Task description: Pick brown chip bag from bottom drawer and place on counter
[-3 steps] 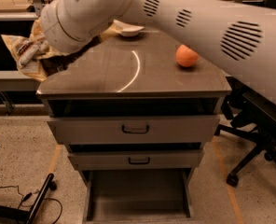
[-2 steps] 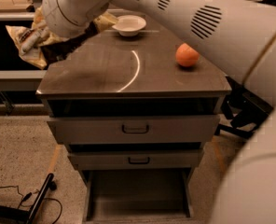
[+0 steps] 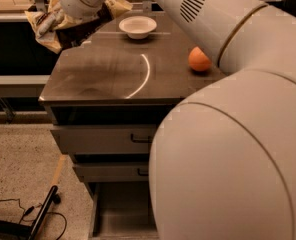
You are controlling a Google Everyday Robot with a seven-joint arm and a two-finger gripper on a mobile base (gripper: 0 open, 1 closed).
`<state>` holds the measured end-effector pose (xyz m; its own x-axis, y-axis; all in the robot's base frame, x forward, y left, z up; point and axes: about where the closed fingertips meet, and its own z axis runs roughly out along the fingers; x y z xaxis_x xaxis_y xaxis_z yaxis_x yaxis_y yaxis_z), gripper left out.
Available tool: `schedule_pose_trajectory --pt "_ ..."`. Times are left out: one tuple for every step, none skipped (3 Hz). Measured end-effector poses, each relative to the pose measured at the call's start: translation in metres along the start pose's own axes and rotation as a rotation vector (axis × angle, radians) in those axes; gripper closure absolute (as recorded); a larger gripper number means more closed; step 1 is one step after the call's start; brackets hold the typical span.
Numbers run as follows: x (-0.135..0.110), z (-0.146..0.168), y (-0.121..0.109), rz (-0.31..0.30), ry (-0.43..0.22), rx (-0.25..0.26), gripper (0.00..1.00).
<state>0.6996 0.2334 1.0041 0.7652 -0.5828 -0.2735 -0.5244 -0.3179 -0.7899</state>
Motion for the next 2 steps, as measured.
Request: schedule_pose_trajectory --pt "0.0273 -0.0223 -0.0142 0.019 0.053 0.043 1.00" --pt "0.0236 -0.0208 -0.0140 -0.018 0.043 0.041 0.84"
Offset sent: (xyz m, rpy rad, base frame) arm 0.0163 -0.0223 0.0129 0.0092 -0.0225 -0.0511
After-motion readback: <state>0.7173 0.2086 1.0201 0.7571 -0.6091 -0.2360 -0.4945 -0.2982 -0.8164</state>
